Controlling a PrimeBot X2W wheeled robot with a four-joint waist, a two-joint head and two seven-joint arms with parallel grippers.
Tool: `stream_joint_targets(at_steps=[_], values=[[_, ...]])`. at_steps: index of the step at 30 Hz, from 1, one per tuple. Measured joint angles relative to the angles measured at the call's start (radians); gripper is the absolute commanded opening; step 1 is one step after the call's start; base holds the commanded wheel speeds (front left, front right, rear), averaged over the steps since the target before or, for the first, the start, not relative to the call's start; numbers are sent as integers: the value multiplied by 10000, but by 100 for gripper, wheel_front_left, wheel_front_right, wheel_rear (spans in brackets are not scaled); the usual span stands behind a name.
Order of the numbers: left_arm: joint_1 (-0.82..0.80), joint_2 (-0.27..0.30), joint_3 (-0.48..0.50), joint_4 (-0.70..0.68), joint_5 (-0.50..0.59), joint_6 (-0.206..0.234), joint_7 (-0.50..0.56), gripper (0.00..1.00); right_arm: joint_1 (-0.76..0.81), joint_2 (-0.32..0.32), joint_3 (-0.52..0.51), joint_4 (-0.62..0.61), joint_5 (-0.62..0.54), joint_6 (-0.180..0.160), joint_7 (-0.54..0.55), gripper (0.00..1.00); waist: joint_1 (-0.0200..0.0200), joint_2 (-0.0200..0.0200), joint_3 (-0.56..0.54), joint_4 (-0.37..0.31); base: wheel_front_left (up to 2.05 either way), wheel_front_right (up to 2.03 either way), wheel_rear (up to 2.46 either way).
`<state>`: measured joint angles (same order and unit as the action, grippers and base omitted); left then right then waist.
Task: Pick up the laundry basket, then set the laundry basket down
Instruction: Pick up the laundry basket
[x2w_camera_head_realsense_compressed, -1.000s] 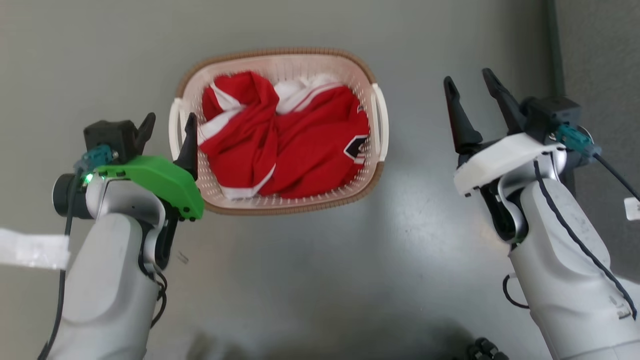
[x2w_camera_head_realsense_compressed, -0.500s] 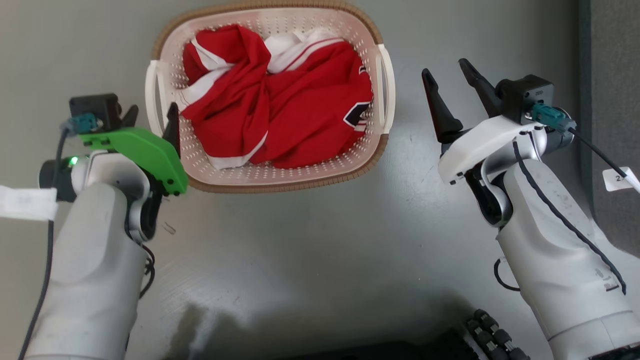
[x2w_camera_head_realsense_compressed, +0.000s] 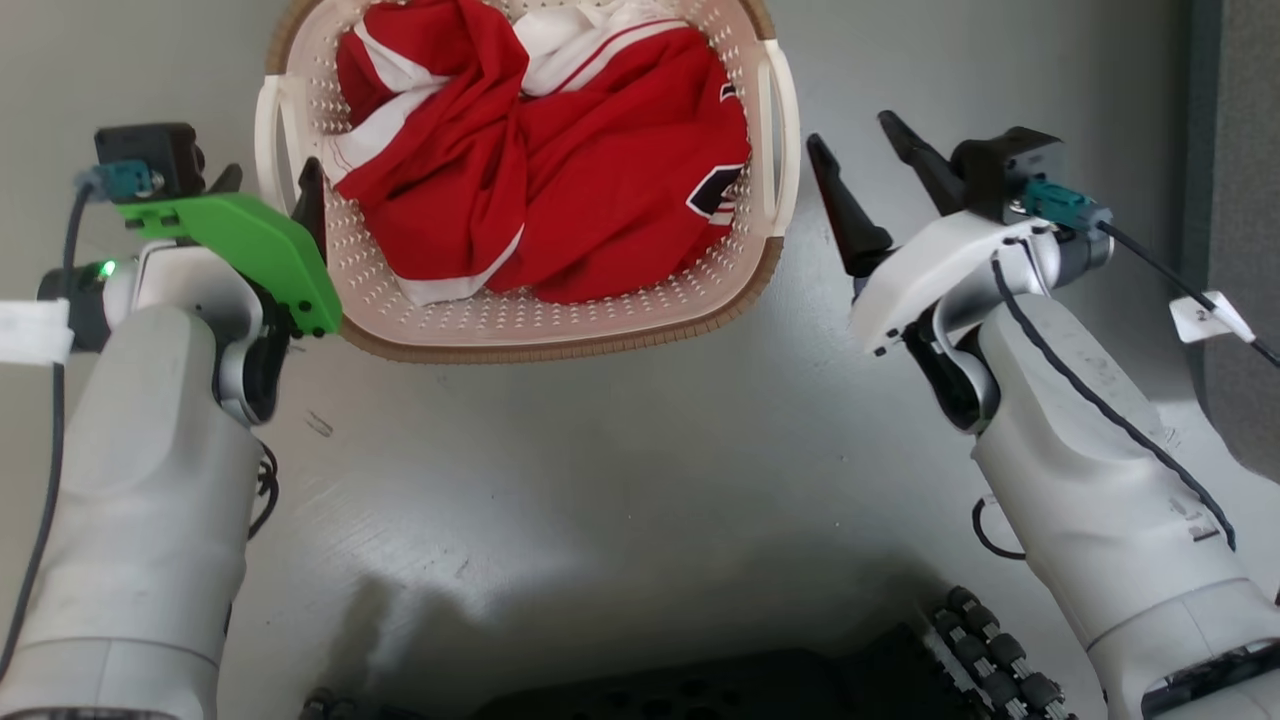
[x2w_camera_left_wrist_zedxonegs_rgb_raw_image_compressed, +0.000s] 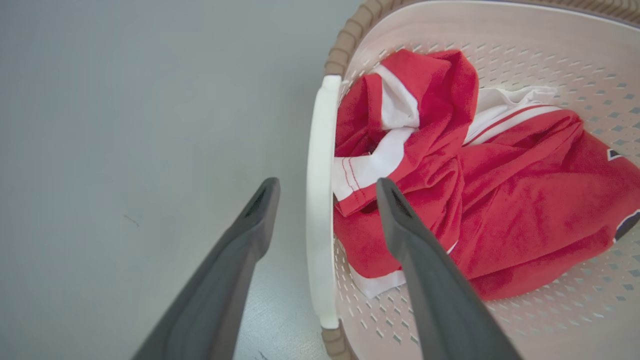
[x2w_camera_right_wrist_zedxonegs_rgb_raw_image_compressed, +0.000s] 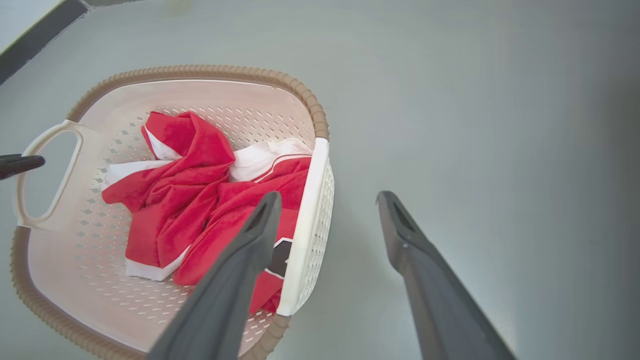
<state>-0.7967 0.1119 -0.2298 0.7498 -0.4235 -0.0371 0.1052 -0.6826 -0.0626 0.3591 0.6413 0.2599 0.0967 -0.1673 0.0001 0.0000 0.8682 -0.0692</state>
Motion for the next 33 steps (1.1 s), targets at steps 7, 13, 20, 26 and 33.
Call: stream_joint_targets(at_steps=[7, 13, 20, 26, 33], values=[[-613, 138, 2, 719, -21, -180, 171, 100, -528, -2, 566, 357, 468, 77, 98, 100, 0, 0, 337, -4, 0, 0, 0], [-1132, 169, -58, 1195, -21, -355, 314, 100, -925, -6, 961, 610, 869, 84, 230, 100, -1, 0, 634, -43, 0, 0, 0], [-1621, 167, -270, 1747, -17, -522, 395, 100, -1342, -8, 1308, 932, 1120, 86, 324, 100, 0, 0, 953, -52, 0, 0, 0], [-1876, 81, -399, 2176, -17, -773, 449, 0, -1555, 23, 1551, 1287, 1475, 176, 407, 0, 0, 0, 1077, -9, 0, 0, 0], [-2047, -23, -397, 2458, -100, -788, 410, 0, -1768, 61, 1618, 1513, 1662, 173, 399, 0, -1, 0, 1110, 16, 0, 0, 0]])
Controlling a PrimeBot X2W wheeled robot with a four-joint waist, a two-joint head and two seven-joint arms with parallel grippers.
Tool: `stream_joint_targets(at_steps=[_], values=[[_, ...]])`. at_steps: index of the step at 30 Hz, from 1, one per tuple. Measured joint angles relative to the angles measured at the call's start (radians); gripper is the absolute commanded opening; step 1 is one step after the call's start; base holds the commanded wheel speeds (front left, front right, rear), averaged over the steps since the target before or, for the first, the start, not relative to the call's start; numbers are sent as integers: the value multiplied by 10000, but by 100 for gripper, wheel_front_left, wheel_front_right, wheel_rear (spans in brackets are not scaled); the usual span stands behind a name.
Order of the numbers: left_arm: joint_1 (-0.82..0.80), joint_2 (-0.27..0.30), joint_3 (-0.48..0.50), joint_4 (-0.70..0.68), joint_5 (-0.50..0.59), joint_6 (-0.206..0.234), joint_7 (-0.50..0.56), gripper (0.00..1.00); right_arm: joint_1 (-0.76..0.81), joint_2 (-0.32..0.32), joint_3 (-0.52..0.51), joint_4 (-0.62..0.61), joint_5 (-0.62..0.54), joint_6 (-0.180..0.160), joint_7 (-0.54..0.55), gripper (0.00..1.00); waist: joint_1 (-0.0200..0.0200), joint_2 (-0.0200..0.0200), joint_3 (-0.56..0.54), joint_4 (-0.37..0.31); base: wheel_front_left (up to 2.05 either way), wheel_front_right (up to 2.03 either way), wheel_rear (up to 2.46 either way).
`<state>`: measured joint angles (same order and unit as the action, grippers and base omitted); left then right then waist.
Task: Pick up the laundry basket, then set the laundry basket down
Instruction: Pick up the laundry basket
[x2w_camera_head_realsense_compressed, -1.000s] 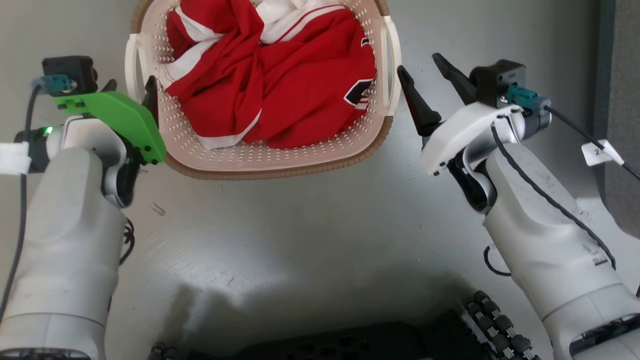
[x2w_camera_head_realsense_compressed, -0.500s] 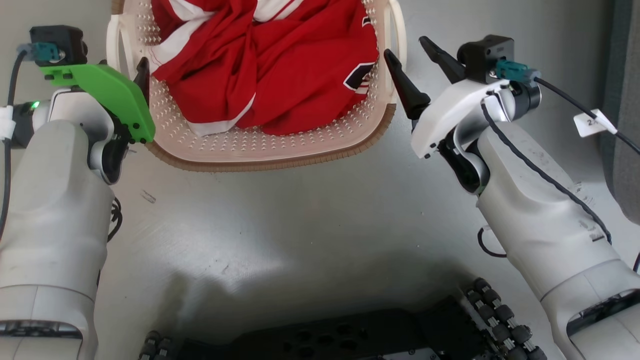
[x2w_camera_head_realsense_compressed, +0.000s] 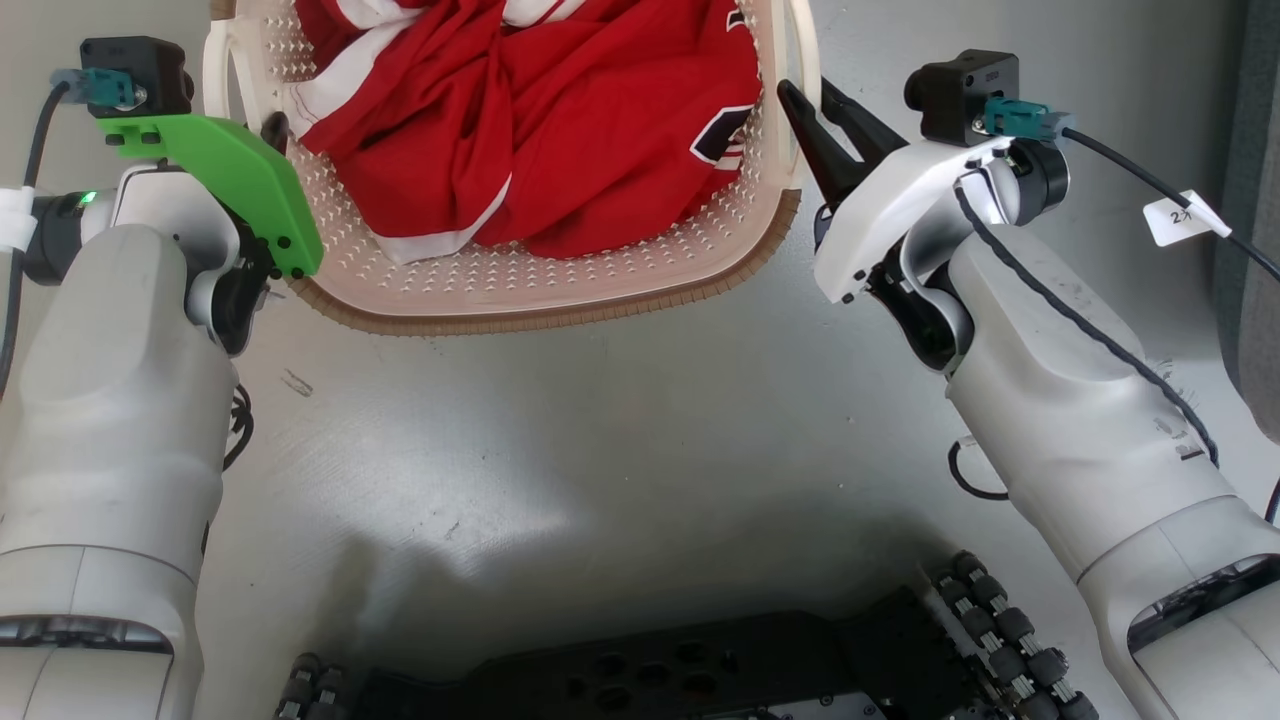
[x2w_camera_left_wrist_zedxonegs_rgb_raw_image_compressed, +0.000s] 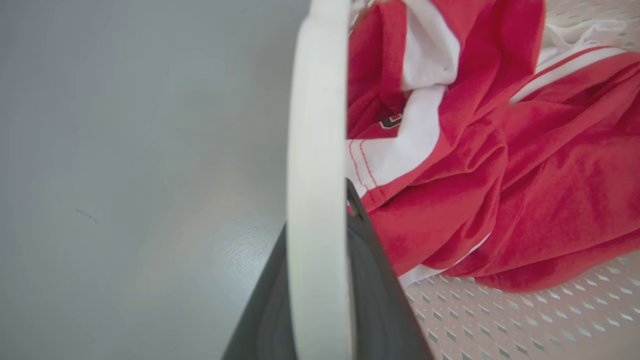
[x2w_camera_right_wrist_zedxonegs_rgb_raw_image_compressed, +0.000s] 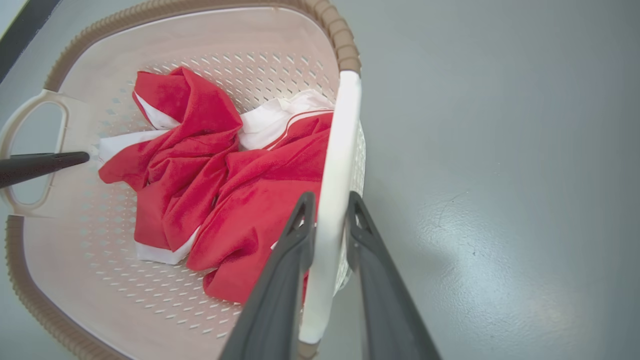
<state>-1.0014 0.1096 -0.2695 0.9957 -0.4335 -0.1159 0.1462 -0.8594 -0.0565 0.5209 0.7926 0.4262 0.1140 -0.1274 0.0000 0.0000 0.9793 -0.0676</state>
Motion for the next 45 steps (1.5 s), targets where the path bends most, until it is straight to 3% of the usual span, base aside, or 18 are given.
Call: stream_joint_targets(at_steps=[19, 45], values=[[-138, -610, -58, 1204, -619, -82, -33, 0, -321, 121, -8, 1710, 466, 4, 96, 0, 0, 0, -645, 33, 0, 0, 0], [1053, -907, -360, 1776, -2462, -82, 1716, 0, 409, 201, 458, 3051, 1820, 178, 1509, 0, 0, 0, -3179, -78, 0, 0, 0]])
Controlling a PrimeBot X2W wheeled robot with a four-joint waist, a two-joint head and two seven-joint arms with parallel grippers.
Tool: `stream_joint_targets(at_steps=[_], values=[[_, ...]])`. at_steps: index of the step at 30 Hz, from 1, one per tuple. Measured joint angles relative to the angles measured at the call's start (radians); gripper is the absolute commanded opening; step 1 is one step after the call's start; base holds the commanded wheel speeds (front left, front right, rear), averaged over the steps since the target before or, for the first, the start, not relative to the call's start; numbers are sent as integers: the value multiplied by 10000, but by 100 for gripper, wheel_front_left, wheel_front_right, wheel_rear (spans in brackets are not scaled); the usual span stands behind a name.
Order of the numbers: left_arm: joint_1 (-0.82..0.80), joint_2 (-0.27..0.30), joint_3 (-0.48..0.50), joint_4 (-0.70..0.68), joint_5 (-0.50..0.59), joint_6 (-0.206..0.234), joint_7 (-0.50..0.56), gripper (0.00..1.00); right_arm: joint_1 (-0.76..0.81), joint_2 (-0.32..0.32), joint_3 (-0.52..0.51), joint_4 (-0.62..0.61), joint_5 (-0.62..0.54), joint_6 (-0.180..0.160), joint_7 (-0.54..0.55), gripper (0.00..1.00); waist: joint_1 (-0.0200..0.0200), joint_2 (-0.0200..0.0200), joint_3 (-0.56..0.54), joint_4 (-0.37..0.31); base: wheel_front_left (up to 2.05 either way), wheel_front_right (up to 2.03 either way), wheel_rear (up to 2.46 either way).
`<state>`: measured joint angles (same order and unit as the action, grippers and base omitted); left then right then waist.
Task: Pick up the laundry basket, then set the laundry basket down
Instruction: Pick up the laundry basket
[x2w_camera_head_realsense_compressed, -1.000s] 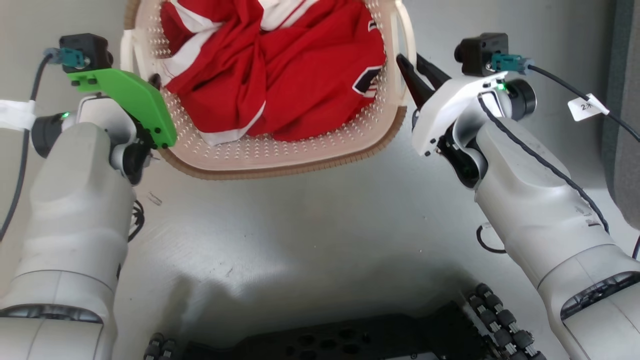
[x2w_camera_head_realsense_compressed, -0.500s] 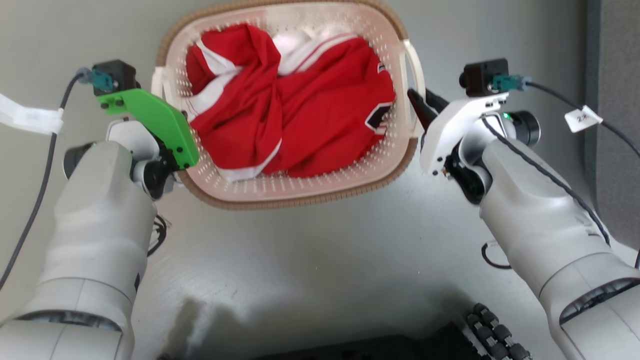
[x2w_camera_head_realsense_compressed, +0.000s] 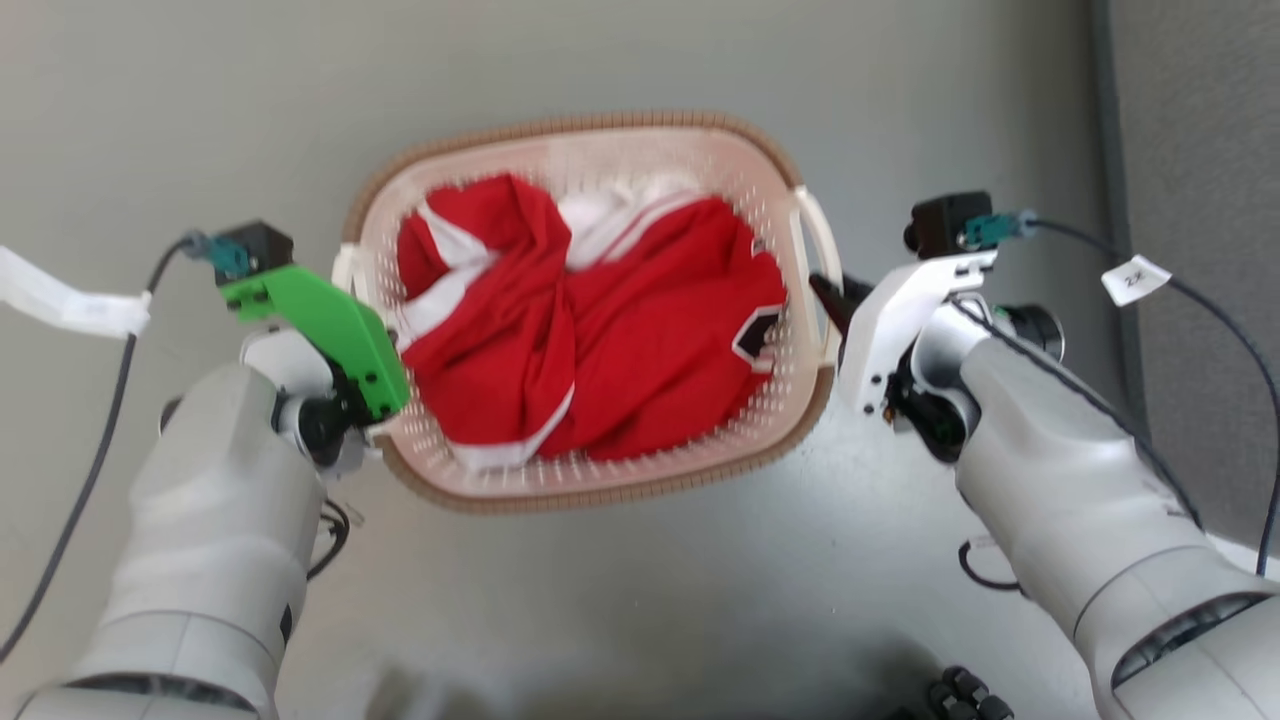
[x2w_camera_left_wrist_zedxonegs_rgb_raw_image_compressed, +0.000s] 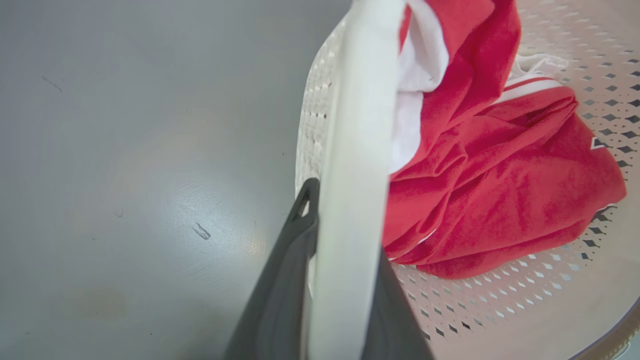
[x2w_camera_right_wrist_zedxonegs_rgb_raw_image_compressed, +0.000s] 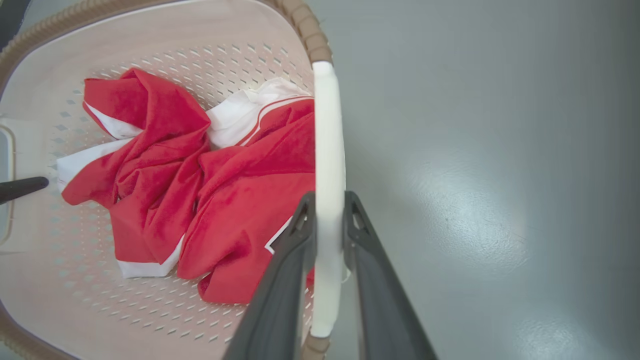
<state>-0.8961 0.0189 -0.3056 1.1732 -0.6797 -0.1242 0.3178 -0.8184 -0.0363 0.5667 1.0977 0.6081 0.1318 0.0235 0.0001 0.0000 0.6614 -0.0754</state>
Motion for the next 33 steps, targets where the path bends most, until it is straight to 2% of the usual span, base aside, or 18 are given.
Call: stream_joint_targets(at_steps=[24, 33], values=[[1619, 190, -148, 244, -1110, 17, 1116, 0, 1193, 38, 880, 21, 1473, 0, 2006, 0, -1, 0, -2943, -299, 0, 0, 0], [2150, 178, -165, 424, -1354, 17, 1557, 0, 1641, 56, 993, 123, 1871, 29, 2437, 0, -1, 0, -3960, -336, 0, 0, 0]])
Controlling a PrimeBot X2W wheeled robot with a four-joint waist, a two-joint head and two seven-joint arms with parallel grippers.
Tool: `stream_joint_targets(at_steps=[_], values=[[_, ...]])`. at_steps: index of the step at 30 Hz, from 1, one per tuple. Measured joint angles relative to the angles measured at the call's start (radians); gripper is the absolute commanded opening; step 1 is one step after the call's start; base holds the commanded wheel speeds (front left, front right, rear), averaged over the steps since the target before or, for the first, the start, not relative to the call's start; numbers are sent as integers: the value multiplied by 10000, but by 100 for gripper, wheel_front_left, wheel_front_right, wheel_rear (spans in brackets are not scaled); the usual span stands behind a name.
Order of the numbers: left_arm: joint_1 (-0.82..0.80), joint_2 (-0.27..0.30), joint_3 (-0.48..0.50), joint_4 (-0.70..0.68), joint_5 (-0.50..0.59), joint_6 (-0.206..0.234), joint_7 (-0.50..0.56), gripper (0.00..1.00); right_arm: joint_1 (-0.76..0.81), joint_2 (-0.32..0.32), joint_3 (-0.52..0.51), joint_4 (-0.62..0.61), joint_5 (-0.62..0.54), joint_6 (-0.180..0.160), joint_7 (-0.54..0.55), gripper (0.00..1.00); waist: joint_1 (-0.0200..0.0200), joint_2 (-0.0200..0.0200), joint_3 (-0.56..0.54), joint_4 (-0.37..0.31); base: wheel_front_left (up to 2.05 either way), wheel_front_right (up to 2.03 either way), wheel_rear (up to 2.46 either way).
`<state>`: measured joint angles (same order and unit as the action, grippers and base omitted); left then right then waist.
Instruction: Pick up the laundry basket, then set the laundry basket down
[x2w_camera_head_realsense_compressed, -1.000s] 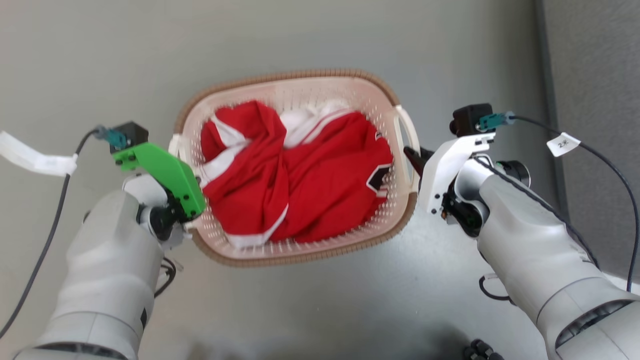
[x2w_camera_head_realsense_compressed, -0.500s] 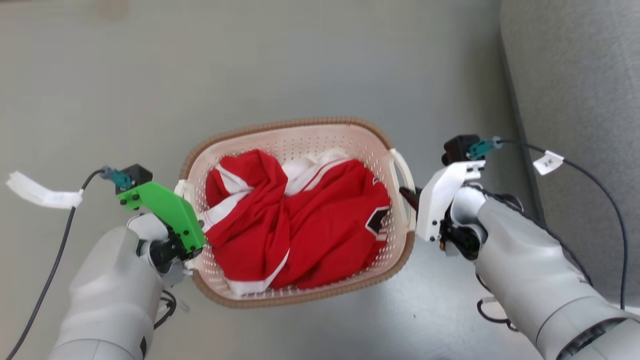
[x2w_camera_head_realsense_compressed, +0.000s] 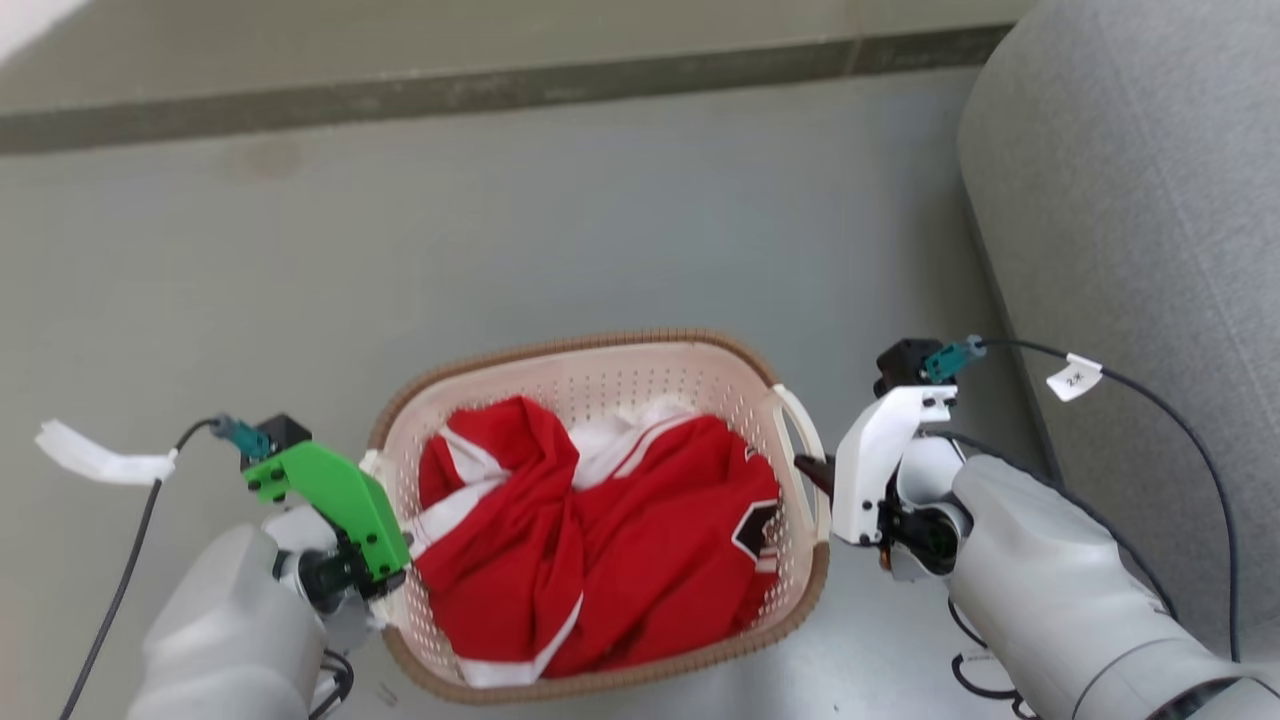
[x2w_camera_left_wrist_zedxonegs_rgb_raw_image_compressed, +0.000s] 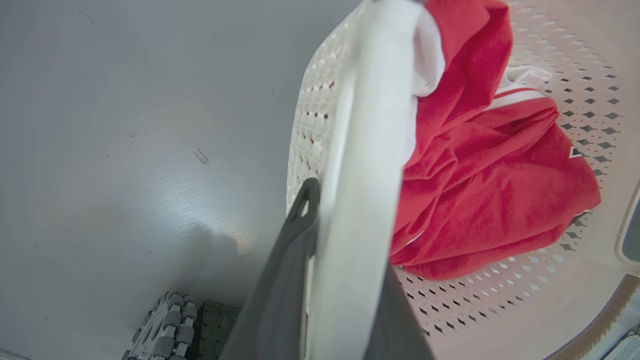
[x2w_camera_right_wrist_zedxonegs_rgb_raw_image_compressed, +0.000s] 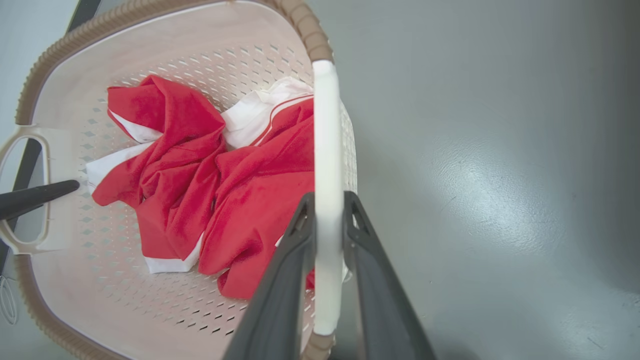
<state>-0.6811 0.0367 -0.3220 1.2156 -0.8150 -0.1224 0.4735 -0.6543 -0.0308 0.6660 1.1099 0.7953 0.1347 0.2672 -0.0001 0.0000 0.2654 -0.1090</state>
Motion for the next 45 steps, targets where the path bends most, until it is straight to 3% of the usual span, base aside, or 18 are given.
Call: stream_joint_targets(at_steps=[25, 45], values=[[1132, 25, -52, 59, -447, 0, 506, 0, 662, 98, 318, 407, 504, 58, 757, 0, 0, 0, -2252, -40, 0, 0, 0], [1329, 180, -259, -280, -721, 0, 629, 0, 688, 123, 489, 412, 723, -38, 874, 0, 0, 0, -2427, -134, 0, 0, 0]])
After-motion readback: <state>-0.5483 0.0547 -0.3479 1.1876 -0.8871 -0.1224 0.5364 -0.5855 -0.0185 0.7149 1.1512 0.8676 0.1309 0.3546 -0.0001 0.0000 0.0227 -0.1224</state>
